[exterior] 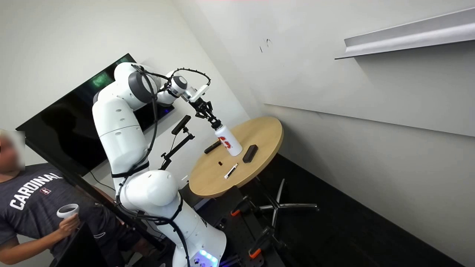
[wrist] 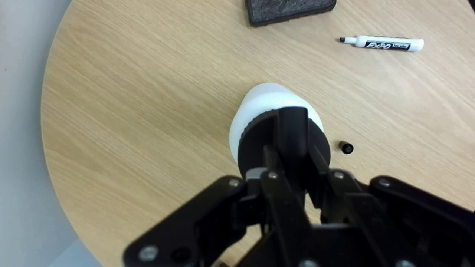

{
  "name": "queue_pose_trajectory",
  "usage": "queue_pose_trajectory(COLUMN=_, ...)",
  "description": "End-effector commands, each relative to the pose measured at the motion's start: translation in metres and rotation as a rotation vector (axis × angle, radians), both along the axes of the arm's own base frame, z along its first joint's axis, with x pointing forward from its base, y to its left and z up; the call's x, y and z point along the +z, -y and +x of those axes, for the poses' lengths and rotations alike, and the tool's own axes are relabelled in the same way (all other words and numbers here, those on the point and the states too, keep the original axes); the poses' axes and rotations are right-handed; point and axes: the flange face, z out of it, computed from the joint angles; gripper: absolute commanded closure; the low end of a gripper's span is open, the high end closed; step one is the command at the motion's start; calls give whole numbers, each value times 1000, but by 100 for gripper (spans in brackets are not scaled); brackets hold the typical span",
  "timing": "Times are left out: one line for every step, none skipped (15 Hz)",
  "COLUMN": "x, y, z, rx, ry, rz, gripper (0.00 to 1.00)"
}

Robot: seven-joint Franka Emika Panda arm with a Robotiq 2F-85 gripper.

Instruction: Pick up the eraser and rub it on the white board. Pick up the lid from the table and put it on the white bottle.

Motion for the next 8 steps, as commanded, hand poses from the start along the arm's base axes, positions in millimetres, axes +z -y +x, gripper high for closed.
queue_pose_trajectory(x=0, y=-4, z=5, rx=-20, ry=13, rz=12, gripper=95)
queue_pose_trajectory(x=-1, y=-4, z=5, rx=-20, ry=10, rz=12, gripper=95)
queue_pose_trajectory(x=-2, y=-3, z=5, rx=-21, ry=9, rz=11, gripper=95)
queue_pose_trajectory(x=-2, y=-3, z=5, rx=-20, ry=8, rz=12, gripper=95)
queue_pose_trajectory(x=-3, y=-3, z=5, rx=-21, ry=7, rz=13, gripper=95)
queue_pose_trajectory(x=-3, y=-4, z=5, rx=-19, ry=8, rz=15, gripper=95)
queue_pose_trajectory(x=-4, y=-4, z=5, rx=-16, ry=7, rz=18, gripper=95)
queue_pose_trajectory(x=-5, y=-4, z=5, rx=-16, ry=5, rz=18, gripper=95)
